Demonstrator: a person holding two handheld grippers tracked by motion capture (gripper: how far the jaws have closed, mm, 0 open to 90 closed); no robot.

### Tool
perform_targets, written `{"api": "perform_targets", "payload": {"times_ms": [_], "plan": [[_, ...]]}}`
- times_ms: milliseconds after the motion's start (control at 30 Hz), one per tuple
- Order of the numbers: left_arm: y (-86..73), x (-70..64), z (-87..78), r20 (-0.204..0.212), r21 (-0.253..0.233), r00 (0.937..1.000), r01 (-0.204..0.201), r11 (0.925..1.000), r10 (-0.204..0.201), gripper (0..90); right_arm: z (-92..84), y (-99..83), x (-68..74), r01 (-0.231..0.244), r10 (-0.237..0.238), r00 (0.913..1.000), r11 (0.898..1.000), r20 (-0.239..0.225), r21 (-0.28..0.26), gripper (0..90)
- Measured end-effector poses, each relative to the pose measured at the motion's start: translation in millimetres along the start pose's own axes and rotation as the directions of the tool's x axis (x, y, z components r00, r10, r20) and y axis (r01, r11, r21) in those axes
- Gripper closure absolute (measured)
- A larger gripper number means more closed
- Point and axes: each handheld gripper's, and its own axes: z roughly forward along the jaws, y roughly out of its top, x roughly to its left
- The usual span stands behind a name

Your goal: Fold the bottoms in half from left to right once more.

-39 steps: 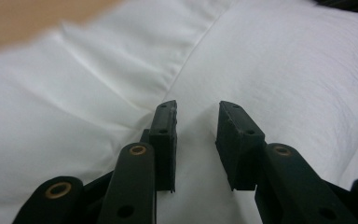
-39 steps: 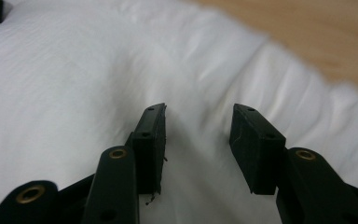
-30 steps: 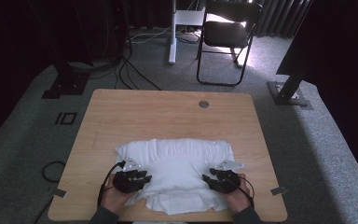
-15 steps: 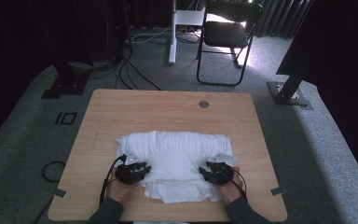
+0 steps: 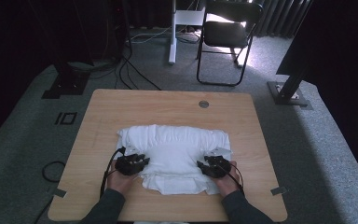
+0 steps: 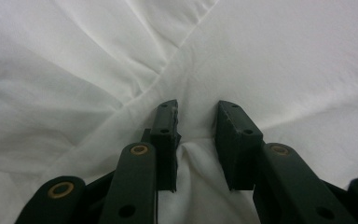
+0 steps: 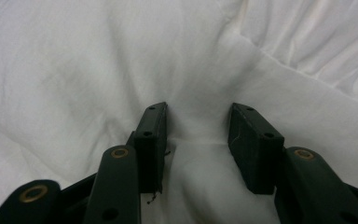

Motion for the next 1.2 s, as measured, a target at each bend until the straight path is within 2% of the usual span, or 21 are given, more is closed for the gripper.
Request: {"api": "perform_targets", "payload": {"times_ms": [100,167,233,267,300,400,500,533,567,600,700,767,800,867,967,1033,1200], "plan": [[3.5,-1.5,-4.1,-0.029,0.009,0.9996,-0.002,1.0000,0.002,63.8,0.0,-0.1,-0.2,-0.002,0.002,1.0000,1.000,-0.001,-0.001,56.3],[4.8,-1.2,-7.3,-0.045,0.000,0.9990,-0.002,1.0000,0.002,53.4,-0.1,-0.2,-0.5,-0.002,0.002,1.0000,1.000,-0.002,-0.001,56.4],[7.5,5.7,-21.3,-0.073,-0.056,0.9967,0.032,0.9979,-0.036,45.7,-0.1,-0.5,-0.6,-0.002,0.002,1.0000,1.000,-0.003,-0.003,56.4],[7.5,5.7,-21.3,-0.073,-0.056,0.9967,0.032,0.9979,-0.036,42.8,-0.1,-0.7,-0.7,-0.001,0.001,1.0000,1.000,-0.003,-0.004,56.4],[7.7,14.4,-31.0,-0.109,-0.093,0.9913,0.064,0.9936,-0.074,39.3,-0.1,-0.9,-0.8,-0.002,0.002,1.0000,1.000,-0.004,-0.006,56.4],[4.5,30.6,-40.4,-0.152,-0.109,0.9776,0.129,0.9856,-0.145,33.6,-0.1,-1.1,-0.6,-0.003,0.003,1.0000,1.000,-0.002,-0.007,56.4],[-0.8,44.7,-39.1,-0.184,-0.060,0.9653,0.177,0.9823,-0.185,25.9,-0.1,-1.3,-0.4,-0.003,0.003,1.0000,1.000,0.000,-0.009,56.4],[-2.4,48.0,-36.8,-0.210,-0.037,0.9591,0.186,0.9819,-0.189,22.4,-0.2,-1.3,-0.2,-0.004,0.004,1.0000,1.000,0.001,-0.009,56.4],[-2.4,48.0,-36.8,-0.210,-0.037,0.9591,0.186,0.9819,-0.189,19.4,-0.2,-1.4,0.0,-0.004,0.004,1.0000,1.000,0.002,-0.009,56.4],[-4.1,51.3,-34.2,-0.231,-0.019,0.9535,0.195,0.9806,-0.194,18.0,-0.1,-1.6,0.2,-0.005,0.005,1.0000,1.000,0.003,-0.011,56.5],[-6.0,56.6,-30.0,-0.241,0.000,0.9477,0.215,0.9765,-0.209,15.8,-0.1,-1.9,0.2,-0.004,0.004,1.0000,1.000,0.003,-0.013,56.4],[-6.3,57.6,-28.7,-0.235,0.003,0.9486,0.219,0.9758,-0.212,15.8,-0.1,-1.9,0.2,-0.004,0.004,1.0000,1.000,0.003,-0.013,56.5],[-6.8,58.9,-25.0,-0.243,0.020,0.9465,0.224,0.9744,-0.213,14.9,-0.1,-2.1,0.2,-0.004,0.004,1.0000,1.000,0.003,-0.014,56.5],[-7.1,59.4,-21.6,-0.237,0.030,0.9465,0.232,0.9722,-0.219,14.9,-0.1,-2.3,0.2,-0.005,0.005,1.0000,1.000,0.003,-0.016,56.4],[-7.2,59.2,-19.2,-0.242,0.041,0.9464,0.231,0.9722,-0.214,14.9,-0.1,-2.7,0.4,-0.006,0.006,1.0000,1.000,0.004,-0.018,56.5],[-8.1,59.7,-14.6,-0.256,0.062,0.9430,0.235,0.9699,-0.213,14.9,-0.1,-2.8,0.5,-0.006,0.006,1.0000,1.000,0.004,-0.020,56.5],[-7.7,56.9,-10.8,-0.276,0.075,0.9438,0.209,0.9749,-0.181,15.5,-0.1,-3.2,0.6,-0.004,0.004,1.0000,1.000,0.005,-0.021,56.5]]}}
